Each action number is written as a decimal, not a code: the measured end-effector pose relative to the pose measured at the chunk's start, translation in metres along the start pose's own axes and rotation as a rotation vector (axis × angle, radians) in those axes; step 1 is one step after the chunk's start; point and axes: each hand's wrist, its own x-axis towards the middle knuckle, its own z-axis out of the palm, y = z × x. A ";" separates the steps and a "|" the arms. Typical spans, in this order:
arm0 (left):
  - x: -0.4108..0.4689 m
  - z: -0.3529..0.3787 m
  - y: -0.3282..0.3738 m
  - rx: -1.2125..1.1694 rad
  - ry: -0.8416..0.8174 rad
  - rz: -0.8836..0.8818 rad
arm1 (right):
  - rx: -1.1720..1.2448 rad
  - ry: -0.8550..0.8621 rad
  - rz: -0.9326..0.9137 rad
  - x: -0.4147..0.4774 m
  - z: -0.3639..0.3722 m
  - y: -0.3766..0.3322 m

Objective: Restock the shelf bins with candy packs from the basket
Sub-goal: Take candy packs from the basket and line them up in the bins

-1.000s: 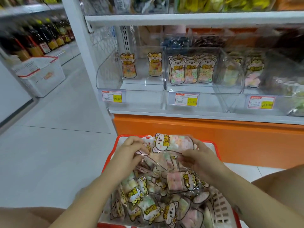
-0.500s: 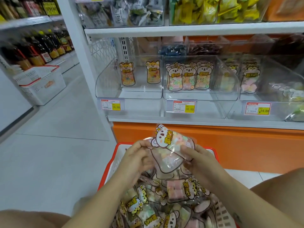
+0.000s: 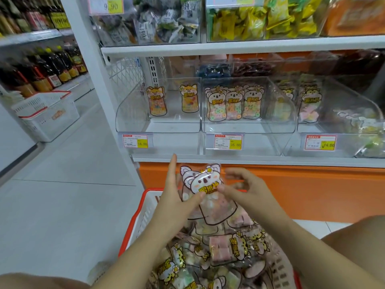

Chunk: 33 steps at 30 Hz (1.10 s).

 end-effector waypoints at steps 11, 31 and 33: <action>0.036 0.029 0.032 -0.322 -0.098 -0.058 | 0.001 -0.105 -0.097 0.040 -0.032 -0.039; 0.200 0.073 0.130 0.112 -0.179 0.023 | 0.181 0.283 -0.127 0.151 -0.124 -0.071; 0.224 0.067 0.135 0.291 -0.231 0.061 | 0.060 0.283 -0.128 0.165 -0.131 -0.072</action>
